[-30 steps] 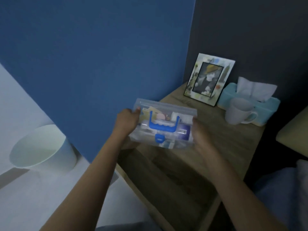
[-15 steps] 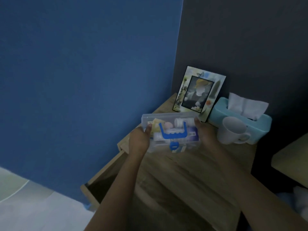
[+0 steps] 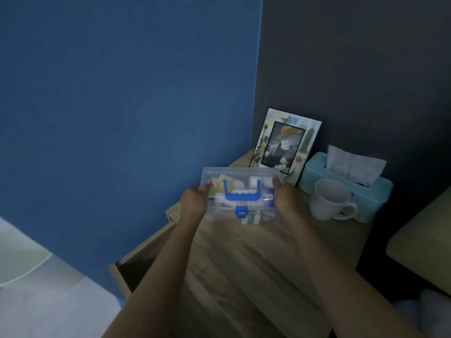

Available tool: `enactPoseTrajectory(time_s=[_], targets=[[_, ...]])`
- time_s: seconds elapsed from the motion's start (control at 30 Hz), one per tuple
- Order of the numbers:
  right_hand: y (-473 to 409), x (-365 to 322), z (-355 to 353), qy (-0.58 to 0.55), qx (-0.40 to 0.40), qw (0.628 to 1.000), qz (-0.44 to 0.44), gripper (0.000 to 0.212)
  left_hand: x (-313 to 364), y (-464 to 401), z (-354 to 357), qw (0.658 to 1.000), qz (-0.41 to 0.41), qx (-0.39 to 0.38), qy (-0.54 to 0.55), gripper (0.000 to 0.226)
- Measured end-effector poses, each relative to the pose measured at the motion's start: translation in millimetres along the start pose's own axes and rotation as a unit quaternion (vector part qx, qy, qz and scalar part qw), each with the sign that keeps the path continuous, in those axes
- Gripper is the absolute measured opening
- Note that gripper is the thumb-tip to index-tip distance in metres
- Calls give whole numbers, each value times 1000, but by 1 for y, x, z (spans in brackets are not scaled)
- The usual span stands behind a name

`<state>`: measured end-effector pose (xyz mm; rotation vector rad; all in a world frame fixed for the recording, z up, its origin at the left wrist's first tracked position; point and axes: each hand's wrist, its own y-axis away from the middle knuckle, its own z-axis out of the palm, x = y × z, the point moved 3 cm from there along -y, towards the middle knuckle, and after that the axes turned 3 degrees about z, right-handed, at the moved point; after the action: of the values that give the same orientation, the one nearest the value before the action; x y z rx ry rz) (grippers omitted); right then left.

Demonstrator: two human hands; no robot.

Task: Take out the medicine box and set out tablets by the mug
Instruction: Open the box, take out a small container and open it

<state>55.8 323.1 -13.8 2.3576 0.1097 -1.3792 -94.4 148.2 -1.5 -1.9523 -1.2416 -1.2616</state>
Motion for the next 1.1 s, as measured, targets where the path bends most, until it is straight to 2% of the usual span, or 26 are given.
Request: enactPoseTrajectory(time_s=[0.07,0.1,0.13,0.17,0.2,0.27,0.33,0.37,0.47,0.6,0.8,0.9,1.1], targets=[[-1,2,2,-12,-1,1000,1,46,5,21,-3,991,64,115,-11,48],[-2,4,3,-17,-3,1000,3,47,7,37,-4,976,112,185,-16,39],[-4,6,4,-19,-5,1000,5,47,6,52,-1,966,142,216,-8,32],[-5,8,4,-17,-5,1000,7,47,2,64,7,968,143,206,1,37],[-7,9,5,-14,-4,1000,7,47,-4,73,18,981,116,158,8,47],[-8,9,5,-13,0,1000,5,47,-18,79,45,1000,23,20,3,66],[-8,8,5,-15,0,1000,5,48,-22,77,64,995,-42,-70,61,68],[-8,8,6,-19,-1,1000,6,48,-21,76,69,990,-56,-83,95,65],[-10,10,6,-32,0,999,7,47,-21,72,76,986,-67,-78,134,64],[-11,10,7,-19,6,1000,8,48,-20,74,75,992,-67,-54,95,83],[-12,11,5,3,6,1000,-10,49,-22,74,80,991,-82,-36,99,79],[-12,11,5,-7,5,1000,-11,47,-24,74,80,983,-81,-51,157,68],[-12,11,7,-7,0,1000,-7,48,-27,80,77,955,-84,-120,260,33]])
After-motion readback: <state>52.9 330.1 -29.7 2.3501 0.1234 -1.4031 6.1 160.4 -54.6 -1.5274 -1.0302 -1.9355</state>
